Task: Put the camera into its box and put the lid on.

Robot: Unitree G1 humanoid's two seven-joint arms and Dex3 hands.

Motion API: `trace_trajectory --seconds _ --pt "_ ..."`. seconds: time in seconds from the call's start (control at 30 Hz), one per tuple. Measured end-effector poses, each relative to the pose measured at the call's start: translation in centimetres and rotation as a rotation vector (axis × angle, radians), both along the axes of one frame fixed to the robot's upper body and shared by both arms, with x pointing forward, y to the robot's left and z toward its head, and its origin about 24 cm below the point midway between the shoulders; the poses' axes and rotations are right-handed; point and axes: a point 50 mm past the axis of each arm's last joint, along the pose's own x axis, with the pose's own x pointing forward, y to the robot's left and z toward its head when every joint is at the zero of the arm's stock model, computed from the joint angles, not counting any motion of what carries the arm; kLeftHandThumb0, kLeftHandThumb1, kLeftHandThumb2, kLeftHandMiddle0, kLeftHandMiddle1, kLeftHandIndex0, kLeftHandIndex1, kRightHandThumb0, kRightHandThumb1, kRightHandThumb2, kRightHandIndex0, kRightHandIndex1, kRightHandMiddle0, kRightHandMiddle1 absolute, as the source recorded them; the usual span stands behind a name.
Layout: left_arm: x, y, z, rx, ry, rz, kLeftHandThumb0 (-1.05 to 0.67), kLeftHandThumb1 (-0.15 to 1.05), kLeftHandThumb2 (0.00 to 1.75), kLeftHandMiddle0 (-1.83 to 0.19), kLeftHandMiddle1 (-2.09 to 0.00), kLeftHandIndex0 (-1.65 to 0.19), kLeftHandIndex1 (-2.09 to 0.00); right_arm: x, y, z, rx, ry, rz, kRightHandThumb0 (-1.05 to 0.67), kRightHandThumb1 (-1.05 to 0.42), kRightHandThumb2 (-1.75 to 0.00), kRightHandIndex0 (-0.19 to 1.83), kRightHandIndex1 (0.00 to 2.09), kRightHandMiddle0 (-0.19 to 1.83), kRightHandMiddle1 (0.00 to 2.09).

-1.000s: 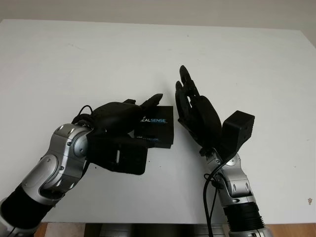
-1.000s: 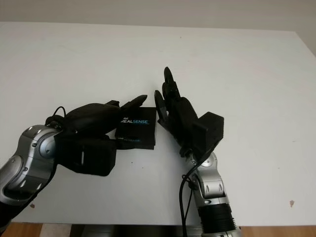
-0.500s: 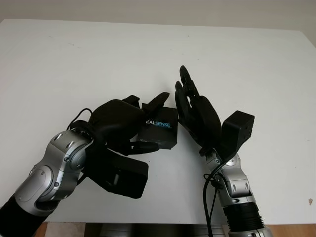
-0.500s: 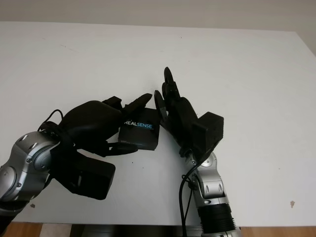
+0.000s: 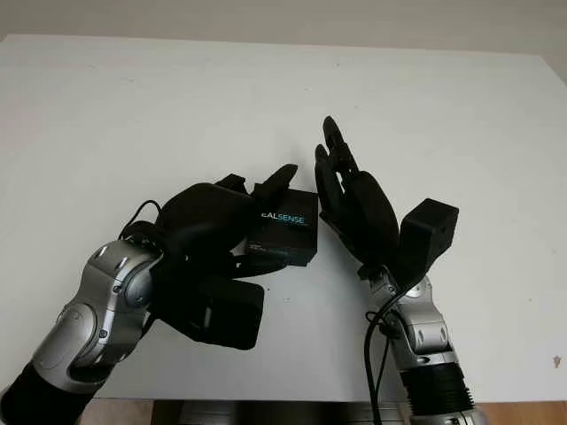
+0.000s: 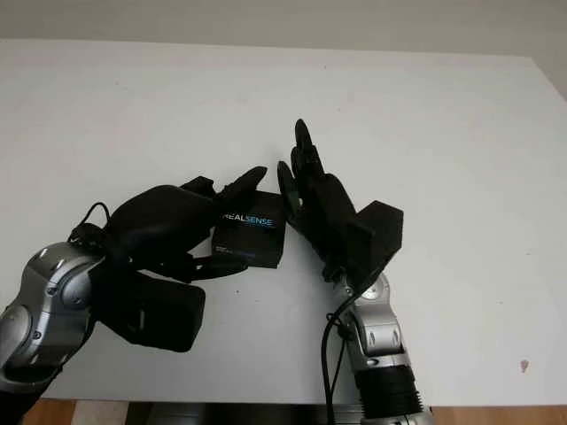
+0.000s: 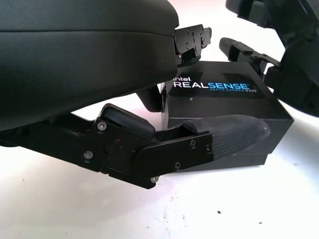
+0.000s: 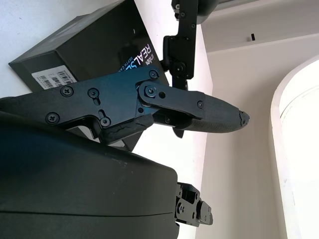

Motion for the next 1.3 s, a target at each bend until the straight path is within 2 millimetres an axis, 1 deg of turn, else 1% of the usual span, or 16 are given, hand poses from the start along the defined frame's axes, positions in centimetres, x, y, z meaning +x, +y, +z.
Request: trace_trajectory --seconds 0.2,0.33,0.53,0.67,0.77,0.9,1.03,1.2,1.3 --pt "0.1 0.1 0.0 -0.018 0.020 0.007 -0.80 1.05 0.61 0.19 0.00 0.19 0.00 0.0 -0.2 0.0 0.001 0.000 -0.003 -0.75 -1.05 -0.56 -0.19 0.01 -0.18 0.05" --pt "0.1 0.1 0.0 0.006 0.005 0.015 -0.81 1.05 0.62 0.19 0.00 0.19 0.00 0.0 -0.2 0.0 0.004 0.002 0.001 -0.74 -1.05 -0.56 -0.19 0.00 -0.18 0.05" --pt "-0.2 -0.6 -0.3 0.210 -0.148 0.020 -0.83 1.05 0.69 0.19 0.00 0.19 0.00 -0.1 -0.2 0.4 0.005 -0.009 0.002 -0.74 -1.05 -0.56 -0.19 0.01 -0.18 0.06" --pt "-0.3 -0.8 -0.3 0.312 -0.207 0.034 -0.84 1.05 0.72 0.19 0.00 0.19 0.00 -0.3 -0.3 0.4 0.007 -0.006 -0.003 -0.75 -1.05 -0.56 -0.19 0.02 -0.17 0.06" --pt "-0.4 -1.0 -0.5 0.359 -0.216 0.029 -0.83 1.05 0.73 0.19 0.00 0.11 -0.05 -0.4 -0.3 0.6 0.010 -0.007 -0.001 -0.75 -1.05 -0.56 -0.19 0.02 -0.17 0.06" --pt "-0.5 -1.1 -0.7 0.379 -0.195 0.017 -0.83 1.05 0.75 0.19 -0.02 0.04 -0.08 -0.4 -0.3 0.7 0.014 -0.012 0.000 -0.75 -1.05 -0.56 -0.19 0.02 -0.17 0.06" --pt "-0.5 -1.2 -0.7 0.393 -0.191 0.011 -0.83 1.05 0.76 0.19 -0.02 0.03 -0.08 -0.6 -0.3 0.7 0.014 -0.013 -0.001 -0.75 -1.05 -0.56 -0.19 0.02 -0.17 0.06" --pt "-0.6 -1.3 -0.7 0.404 -0.193 0.009 -0.84 1.05 0.78 0.19 0.00 0.05 -0.06 -0.7 -0.4 1.0 0.019 -0.024 0.002 -0.75 -1.05 -0.56 -0.19 0.01 -0.17 0.05" --pt "-0.5 -1.3 -0.6 0.368 -0.185 0.007 -0.84 1.05 0.77 0.19 0.00 0.09 -0.04 -0.7 -0.4 1.0 0.019 -0.025 0.003 -0.75 -1.05 -0.56 -0.19 0.01 -0.17 0.05"
